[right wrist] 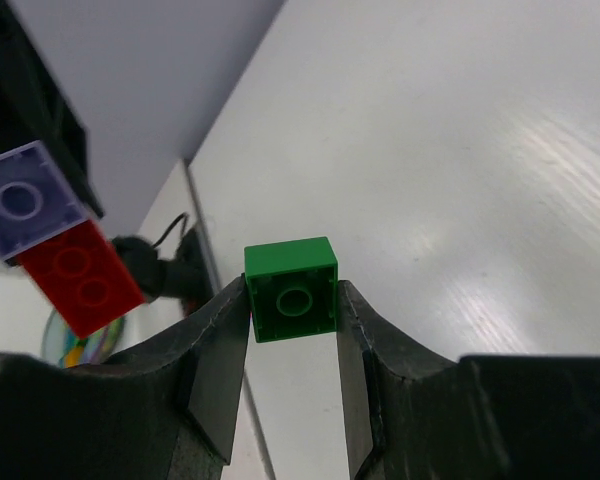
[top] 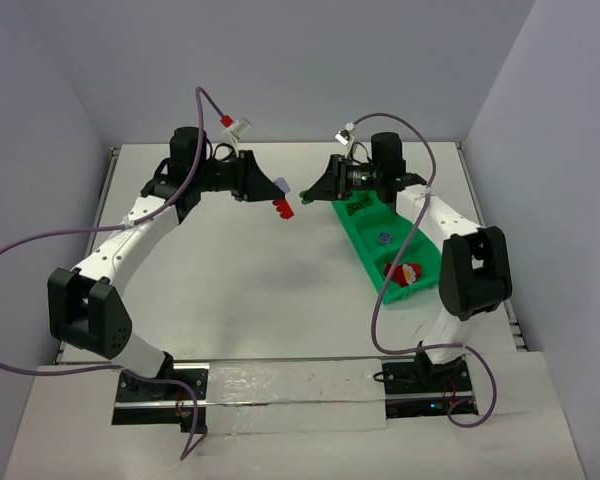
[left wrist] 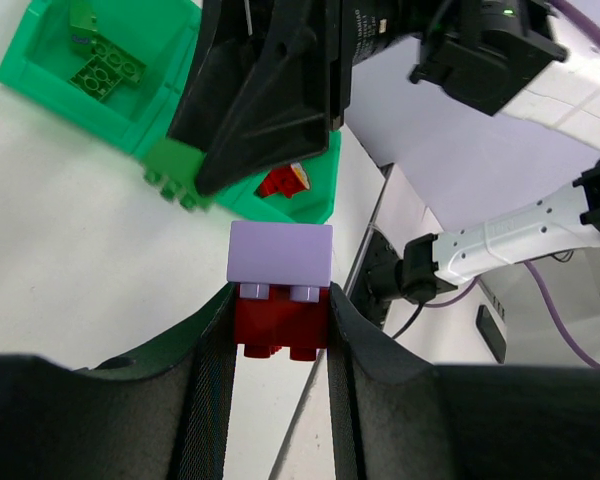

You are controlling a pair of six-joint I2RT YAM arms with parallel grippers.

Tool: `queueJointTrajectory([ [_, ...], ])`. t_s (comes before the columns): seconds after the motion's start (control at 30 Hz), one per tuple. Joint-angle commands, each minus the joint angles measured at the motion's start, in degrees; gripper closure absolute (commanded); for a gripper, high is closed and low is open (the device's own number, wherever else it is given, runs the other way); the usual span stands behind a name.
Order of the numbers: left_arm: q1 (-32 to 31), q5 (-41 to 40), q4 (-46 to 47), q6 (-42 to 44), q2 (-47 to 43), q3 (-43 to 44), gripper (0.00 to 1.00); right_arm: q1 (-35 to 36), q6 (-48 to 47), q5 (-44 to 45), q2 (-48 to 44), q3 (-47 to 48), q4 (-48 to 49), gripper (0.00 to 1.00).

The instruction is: Sort the legos into containers by color

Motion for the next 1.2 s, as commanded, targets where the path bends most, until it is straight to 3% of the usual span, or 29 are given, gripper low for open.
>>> queueJointTrajectory([
  [0.0,0.0,-3.2,-0.7,1.2,-1.7,3.3,1.00,-1.7,-3.7,32.1,-4.9,1.4,-9.9,1.00],
  [0.03,0.0,-3.9,-1.2,1.4,-1.6,3.5,1.00,-1.8,-3.0,42.6,-4.9,1.9,-12.2,1.00],
  [0.13,-0.2,-5.5,-1.7,1.4,-1.5,3.3,1.00,-3.2,-1.2,59.1,-4.1,2.2,-16.1,1.00],
  [0.37,-1.0,-7.1,-2.6,1.5,-1.6,3.2,1.00,-4.4,-2.4,68.7,1.6,6.0,-18.3,0.91],
  [0.43,-1.2,-7.2,-2.7,1.5,-1.6,3.2,1.00,-4.7,-2.5,70.0,2.5,6.3,-17.7,0.84],
  [0.63,-1.6,-7.4,-3.1,1.6,-1.4,3.5,1.00,-5.0,-3.6,68.6,6.0,9.4,-16.9,0.54],
  [0.73,-1.7,-7.2,-3.1,1.9,-1.1,3.9,1.00,-5.0,-4.1,67.6,6.7,10.7,-17.8,0.44],
  [0.97,-1.7,-5.6,-3.5,2.5,-0.2,4.5,1.00,-5.0,-5.8,66.5,1.8,10.1,-18.7,0.40],
  [1.07,-1.7,-4.2,-3.5,3.1,0.1,4.8,1.00,-5.0,-9.5,56.4,-3.3,7.2,-15.1,0.42],
  [1.17,-1.7,-1.9,-3.7,3.8,0.8,5.4,1.00,-4.9,-12.2,33.6,-8.3,2.9,-7.8,0.44],
])
